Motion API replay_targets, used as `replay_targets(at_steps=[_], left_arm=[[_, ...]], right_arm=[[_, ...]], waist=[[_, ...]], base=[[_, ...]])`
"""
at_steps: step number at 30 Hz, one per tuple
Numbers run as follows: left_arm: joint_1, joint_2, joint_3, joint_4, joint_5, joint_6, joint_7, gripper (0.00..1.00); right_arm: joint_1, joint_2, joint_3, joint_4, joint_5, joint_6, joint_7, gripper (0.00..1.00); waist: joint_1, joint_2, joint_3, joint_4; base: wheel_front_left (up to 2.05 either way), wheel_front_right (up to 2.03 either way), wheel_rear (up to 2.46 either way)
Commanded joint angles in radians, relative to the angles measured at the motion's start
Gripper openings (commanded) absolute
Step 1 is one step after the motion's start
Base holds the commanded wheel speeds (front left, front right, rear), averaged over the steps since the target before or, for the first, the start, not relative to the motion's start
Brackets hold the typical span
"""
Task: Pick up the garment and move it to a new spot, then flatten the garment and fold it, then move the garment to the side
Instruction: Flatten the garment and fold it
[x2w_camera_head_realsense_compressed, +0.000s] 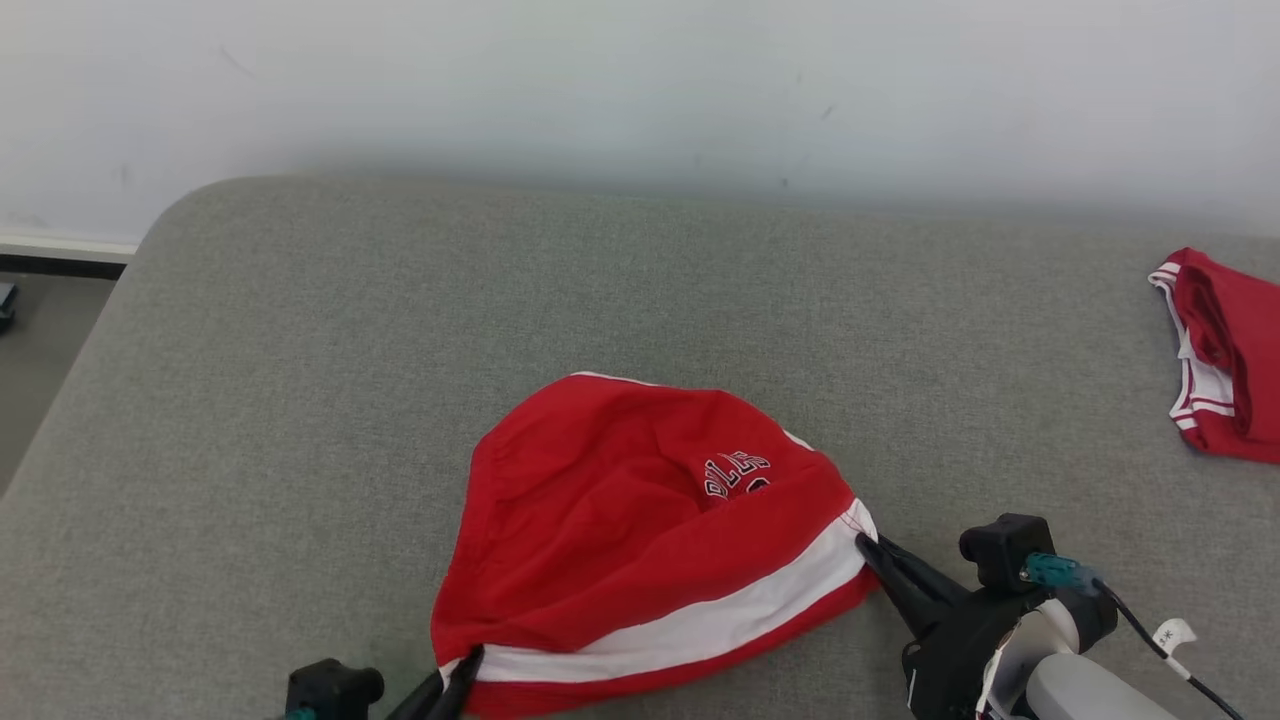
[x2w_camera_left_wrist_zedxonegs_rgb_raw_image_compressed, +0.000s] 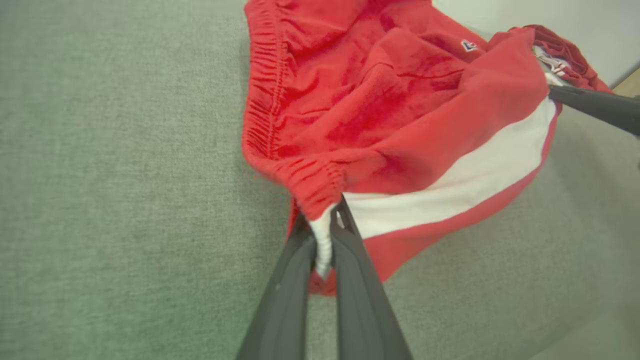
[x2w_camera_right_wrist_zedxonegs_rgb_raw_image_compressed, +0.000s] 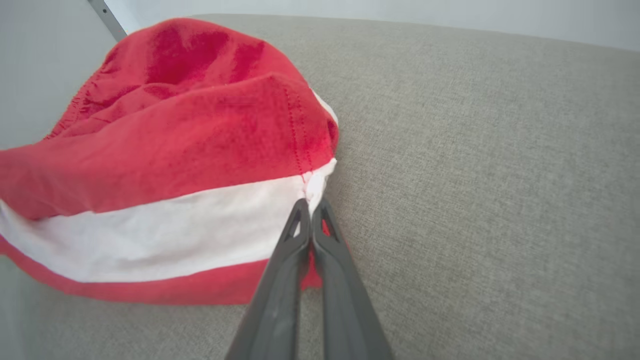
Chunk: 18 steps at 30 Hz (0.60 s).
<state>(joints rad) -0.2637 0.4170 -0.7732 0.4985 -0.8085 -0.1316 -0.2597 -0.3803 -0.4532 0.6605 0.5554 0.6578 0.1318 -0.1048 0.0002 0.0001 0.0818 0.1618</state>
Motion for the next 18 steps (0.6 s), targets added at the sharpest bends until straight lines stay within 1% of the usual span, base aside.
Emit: replay_targets(at_steps=[1,5,8,11,15,18], left_arm=[[0.022,0.004,0.024,-0.023,0.012,0.002,-0.007,0.00],[0.089,0.002,0.081,-0.092,0.053,0.002,-0.005,0.00],[0.121,0.007,0.112,-0.123,0.074,0.002,-0.005,0.00],[0.136,0.014,0.137,-0.151,0.089,0.002,-0.005,0.00],[0.085,0.028,0.161,-0.181,0.103,0.004,-0.005,0.00],[0.006,0.043,0.163,-0.198,0.117,0.004,0.014,0.00]], right_arm=[[-0.002,-0.011,0.005,-0.001,0.014,-0.003,-0.026,0.00],[0.039,-0.030,0.025,-0.024,0.044,-0.003,-0.081,0.00],[0.060,-0.045,0.031,-0.054,0.063,-0.003,-0.104,0.00],[0.068,-0.047,0.026,-0.094,0.076,-0.003,-0.119,0.00],[0.036,-0.038,-0.002,-0.137,0.089,-0.003,-0.129,0.00],[-0.009,-0.031,-0.039,-0.147,0.103,-0.003,-0.118,0.00]], waist=[[-0.0002,-0.0001,-0.012,0.001],[-0.0002,-0.0001,-0.047,0.005],[-0.0002,-0.0001,-0.073,0.001],[-0.0002,-0.0001,-0.089,-0.011],[-0.0002,-0.0001,-0.090,-0.033],[-0.0002,-0.0001,-0.072,-0.049]], base=[[0.00,0.00,0.00],[0.00,0.00,0.00],[0.00,0.00,0.00],[0.00,0.00,0.00],[0.00,0.00,0.00],[0.00,0.00,0.00]])
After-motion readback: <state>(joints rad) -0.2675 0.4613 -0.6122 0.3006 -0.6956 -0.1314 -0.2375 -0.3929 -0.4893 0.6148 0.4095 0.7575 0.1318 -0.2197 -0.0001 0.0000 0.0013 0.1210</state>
